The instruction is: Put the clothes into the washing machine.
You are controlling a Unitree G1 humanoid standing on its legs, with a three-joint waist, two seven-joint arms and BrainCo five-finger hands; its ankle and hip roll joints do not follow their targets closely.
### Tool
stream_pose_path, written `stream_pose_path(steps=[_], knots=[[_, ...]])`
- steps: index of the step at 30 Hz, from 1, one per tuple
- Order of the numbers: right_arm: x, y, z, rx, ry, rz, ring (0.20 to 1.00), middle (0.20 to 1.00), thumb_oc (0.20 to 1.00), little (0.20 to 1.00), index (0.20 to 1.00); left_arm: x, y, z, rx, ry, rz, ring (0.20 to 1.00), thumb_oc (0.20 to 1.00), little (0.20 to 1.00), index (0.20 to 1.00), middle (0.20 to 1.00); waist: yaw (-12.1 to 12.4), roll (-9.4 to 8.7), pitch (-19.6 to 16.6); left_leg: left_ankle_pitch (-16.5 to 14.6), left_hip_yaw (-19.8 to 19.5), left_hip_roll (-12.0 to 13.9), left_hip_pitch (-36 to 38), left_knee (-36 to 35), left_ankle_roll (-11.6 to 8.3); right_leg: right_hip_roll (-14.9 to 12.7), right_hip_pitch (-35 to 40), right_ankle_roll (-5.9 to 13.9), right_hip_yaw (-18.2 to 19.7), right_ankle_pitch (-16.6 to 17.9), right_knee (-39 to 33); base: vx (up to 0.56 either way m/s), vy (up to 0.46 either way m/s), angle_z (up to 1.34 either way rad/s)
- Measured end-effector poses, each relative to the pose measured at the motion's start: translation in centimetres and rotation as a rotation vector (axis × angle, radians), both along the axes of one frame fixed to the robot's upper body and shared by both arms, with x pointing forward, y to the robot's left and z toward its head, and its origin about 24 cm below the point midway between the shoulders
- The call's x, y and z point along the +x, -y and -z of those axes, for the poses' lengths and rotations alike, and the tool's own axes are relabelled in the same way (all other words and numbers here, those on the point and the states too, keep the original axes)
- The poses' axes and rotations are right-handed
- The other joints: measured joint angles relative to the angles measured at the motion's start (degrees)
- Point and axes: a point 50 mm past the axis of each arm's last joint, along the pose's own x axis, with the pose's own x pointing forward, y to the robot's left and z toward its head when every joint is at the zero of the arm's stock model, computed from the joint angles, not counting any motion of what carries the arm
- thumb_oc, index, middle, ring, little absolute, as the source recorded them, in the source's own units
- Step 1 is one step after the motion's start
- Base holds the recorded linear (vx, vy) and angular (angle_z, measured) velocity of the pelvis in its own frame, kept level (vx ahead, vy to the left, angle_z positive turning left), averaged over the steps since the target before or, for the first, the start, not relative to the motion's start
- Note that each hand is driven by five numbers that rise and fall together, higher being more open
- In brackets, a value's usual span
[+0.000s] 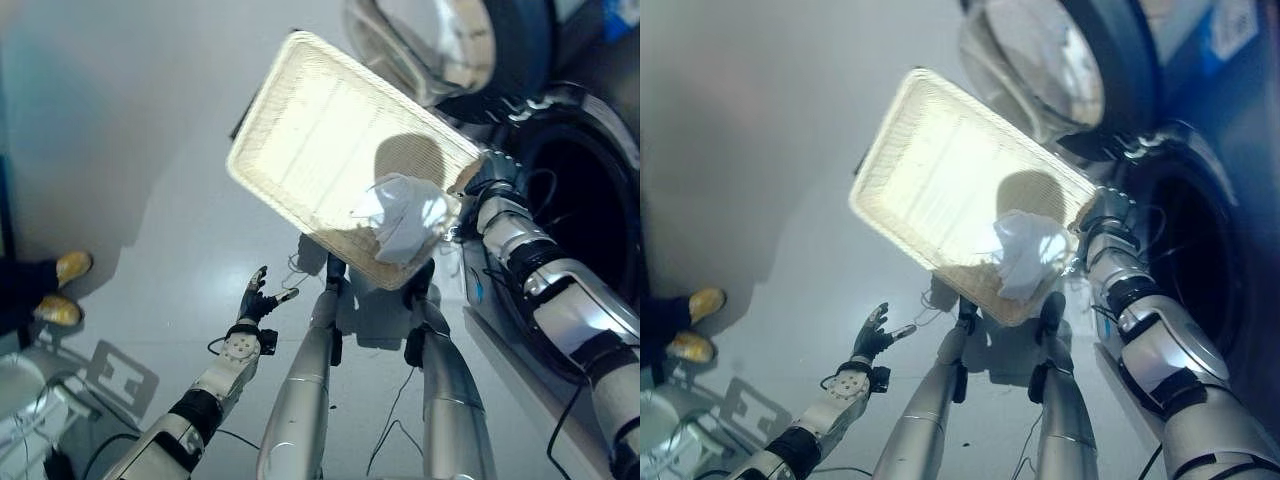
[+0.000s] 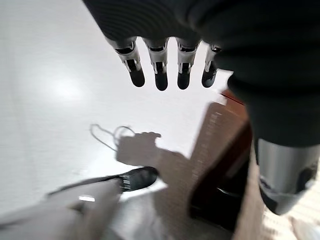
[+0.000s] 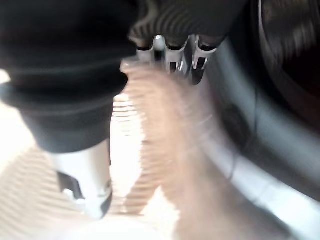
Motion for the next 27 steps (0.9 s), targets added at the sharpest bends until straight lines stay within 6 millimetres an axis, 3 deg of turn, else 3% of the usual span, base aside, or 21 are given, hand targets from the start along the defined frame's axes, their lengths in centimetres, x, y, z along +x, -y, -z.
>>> stream_pose_path(steps=[2,3,6,10,16,20,22,25,27], knots=[[-1.0,-0.1,0.5,0.192,0.179,-0.011,1.0,1.0,1.0,1.0,1.0,-0.7,-0.1,0.7,0.001,-0.025,-0.013,1.0,1.0,1.0,1.0,1.0,-0.89,-0.01,0.01,0.05,0.13,-0.61,-0.3,-0.02,0.25,-0.63,-0.34,0.24,0.06,-0.11,0.17,0.01,0.112,0.05],[-1.8,-0.3,1.2,0.372,0.288,-0.01,1.0,1.0,1.0,1.0,1.0,-0.6,0.1,0.6,-0.004,-0.023,-0.016,1.0,1.0,1.0,1.0,1.0,-1.05,-0.02,0.01,0.2,0.41,-1.0,-0.24,-0.02,0.65,-1.11,-0.54,0.3,0.28,-0.15,0.75,0.01,0.116,0.01],[-2.7,-1.7,3.5,0.628,0.372,-0.002,1.0,1.0,1.0,1.0,1.0,-0.5,0.5,0.4,-0.011,-0.008,-0.032,1.0,1.0,1.0,1.0,1.0,-2.43,-0.13,0.09,0.03,2.06,-1.24,0.15,-0.18,1.16,-1.3,-0.7,0.68,1.38,-0.09,0.78,0.01,0.098,-0.1],[-3.7,-3.0,5.2,1.021,0.518,-0.03,1.0,1.0,1.0,1.0,1.0,-0.6,1.1,0.8,-0.031,-0.011,-0.06,1.0,1.0,1.0,1.0,1.0,-3.73,-0.7,0.46,-0.42,4.62,-1.32,1.19,-0.39,1.86,-1.16,-0.69,1.51,3.66,0.47,0.08,0.01,0.049,-0.21],[-5.1,-3.5,4.3,1.288,0.725,-0.109,1.0,1.0,1.0,1.0,1.0,-0.8,1.3,1.1,-0.048,-0.013,-0.097,1.0,1.0,1.0,1.0,1.0,-7.38,-1.55,1.01,-0.45,6.88,-1.45,1.76,-0.78,2.46,-0.87,-0.16,2.26,5.69,2.42,-2.67,0.0,0.047,-0.16],[-5.8,-3.7,3.2,1.31,0.808,-0.152,1.0,1.0,1.0,1.0,1.0,-0.8,1.4,1.0,-0.054,-0.002,-0.103,1.0,1.0,1.0,1.0,1.0,-7.91,-1.75,1.09,-0.75,8.1,-1.48,2.57,-1.16,2.88,-0.73,0.57,2.69,6.88,3.38,-3.95,-0.02,0.043,-0.15],[-6.4,-4.0,2.9,1.223,0.827,-0.147,1.0,1.0,1.0,1.0,1.0,-0.7,1.5,0.9,-0.057,0.005,-0.111,1.0,1.0,1.0,1.0,1.0,-8.81,-1.75,1.09,-0.55,8.46,-1.61,3.01,-1.88,3.15,-0.74,0.98,3.0,7.2,4.07,-5.08,-0.03,0.063,-0.09],[-8.0,-5.0,1.4,0.878,0.848,-0.195,1.0,1.0,1.0,1.0,1.0,-0.8,1.8,0.9,-0.066,0.011,-0.115,1.0,1.0,1.0,1.0,1.0,-8.9,-1.76,1.1,-0.53,9.46,-1.66,3.06,-2.3,3.26,-0.58,1.04,3.07,8.14,4.93,-6.37,-0.02,0.037,-0.1],[-8.9,-6.9,0.0,0.486,0.844,-0.299,1.0,1.0,1.0,1.0,1.0,-0.8,1.7,0.8,-0.077,0.015,-0.126,1.0,1.0,1.0,1.0,1.0,-9.03,-1.78,1.11,-0.52,9.68,-1.79,3.11,-2.58,3.44,-0.62,1.04,3.15,8.45,5.12,-6.72,-0.02,0.027,-0.05]])
